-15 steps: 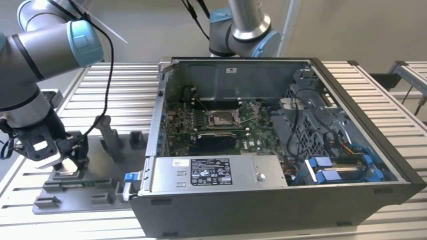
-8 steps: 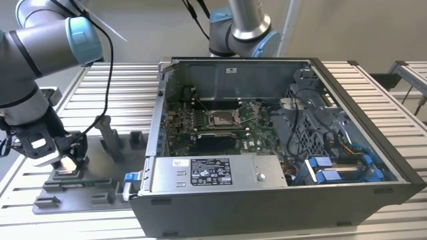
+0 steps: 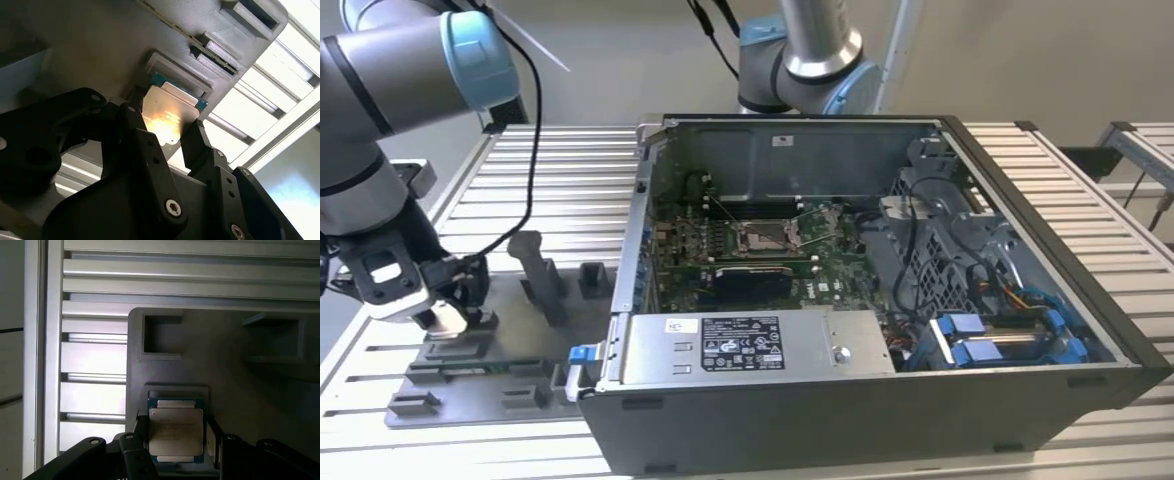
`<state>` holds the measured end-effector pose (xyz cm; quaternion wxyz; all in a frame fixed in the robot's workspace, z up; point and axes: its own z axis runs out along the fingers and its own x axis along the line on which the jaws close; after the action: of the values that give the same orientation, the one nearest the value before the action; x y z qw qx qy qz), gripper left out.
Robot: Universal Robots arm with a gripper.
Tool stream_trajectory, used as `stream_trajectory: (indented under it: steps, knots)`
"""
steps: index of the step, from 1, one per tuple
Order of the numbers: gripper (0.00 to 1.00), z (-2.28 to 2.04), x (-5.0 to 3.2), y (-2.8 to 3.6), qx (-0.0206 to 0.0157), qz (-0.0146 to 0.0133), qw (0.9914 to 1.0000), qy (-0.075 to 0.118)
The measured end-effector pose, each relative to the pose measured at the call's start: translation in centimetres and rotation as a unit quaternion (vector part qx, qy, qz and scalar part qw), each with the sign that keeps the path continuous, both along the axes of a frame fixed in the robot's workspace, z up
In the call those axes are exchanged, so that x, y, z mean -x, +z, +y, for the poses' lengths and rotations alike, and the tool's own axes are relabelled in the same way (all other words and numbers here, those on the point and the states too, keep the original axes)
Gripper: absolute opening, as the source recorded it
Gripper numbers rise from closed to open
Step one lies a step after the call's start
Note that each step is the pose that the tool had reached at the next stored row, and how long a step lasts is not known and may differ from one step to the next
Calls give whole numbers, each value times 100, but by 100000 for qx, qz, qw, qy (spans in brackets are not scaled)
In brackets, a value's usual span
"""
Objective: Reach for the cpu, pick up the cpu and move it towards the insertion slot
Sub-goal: 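Pick up the cpu and move it towards the insertion slot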
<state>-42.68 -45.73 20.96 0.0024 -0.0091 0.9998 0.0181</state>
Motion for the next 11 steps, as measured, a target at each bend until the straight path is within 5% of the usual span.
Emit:
stream_trajectory:
  steps: [9, 11]
  knots:
    - [0, 4, 0, 138, -4, -20, 100000, -213]
    - [0, 4, 0, 215, 0, -13, 100000, -218]
